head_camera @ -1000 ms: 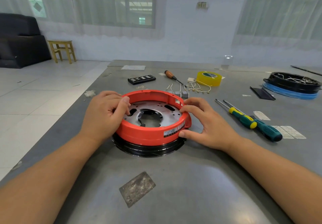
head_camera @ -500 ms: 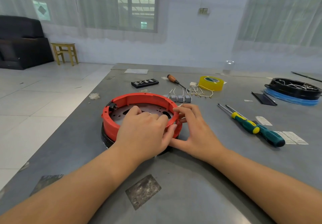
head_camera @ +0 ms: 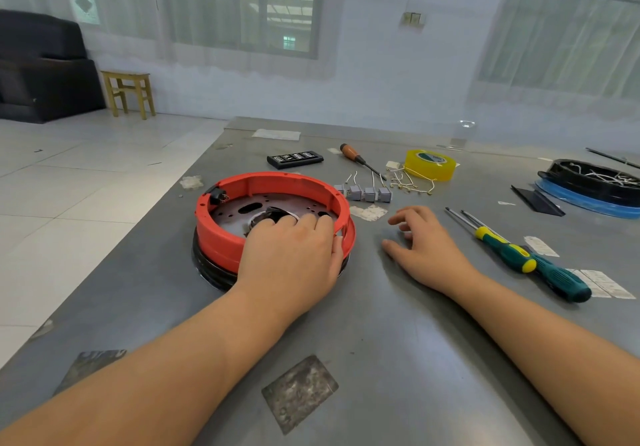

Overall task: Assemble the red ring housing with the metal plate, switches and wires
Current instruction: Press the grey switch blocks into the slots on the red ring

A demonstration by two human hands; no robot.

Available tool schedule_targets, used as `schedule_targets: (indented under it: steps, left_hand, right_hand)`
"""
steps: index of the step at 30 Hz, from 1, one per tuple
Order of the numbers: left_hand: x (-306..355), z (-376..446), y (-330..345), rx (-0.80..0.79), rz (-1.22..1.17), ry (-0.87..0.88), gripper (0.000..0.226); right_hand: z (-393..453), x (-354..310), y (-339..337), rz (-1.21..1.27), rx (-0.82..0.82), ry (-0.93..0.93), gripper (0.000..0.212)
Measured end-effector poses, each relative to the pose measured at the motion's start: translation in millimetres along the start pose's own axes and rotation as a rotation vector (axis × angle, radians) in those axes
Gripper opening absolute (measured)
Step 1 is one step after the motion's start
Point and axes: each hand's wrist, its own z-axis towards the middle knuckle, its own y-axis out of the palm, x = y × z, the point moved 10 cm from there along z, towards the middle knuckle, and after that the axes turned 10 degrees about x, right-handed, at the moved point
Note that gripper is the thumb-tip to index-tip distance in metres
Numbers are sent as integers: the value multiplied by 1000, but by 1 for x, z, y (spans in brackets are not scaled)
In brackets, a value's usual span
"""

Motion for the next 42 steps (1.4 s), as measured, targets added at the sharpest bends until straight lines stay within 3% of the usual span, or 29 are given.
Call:
schedule_targets:
  steps: [10, 18, 27, 35, 42]
  left_hand:
    - [-6, 0, 6, 34, -18, -38, 26]
    - [-8, -3, 7, 84, -36, -45, 29]
    - [-7, -1, 7, 17, -36, -31, 29]
    - [-2, -2, 0, 42, -55, 30, 31]
    - [1, -5, 0, 93, -68, 129, 34]
  right_hand:
    - [79, 25, 32, -101, 20, 95, 58]
    - [107, 39, 41, -185, 18, 83, 46]
    - [74, 38, 19, -116, 83, 115, 31]
    - [4, -10, -8, 52, 89, -87, 31]
    - [-39, -40, -33, 307, 131, -144, 47]
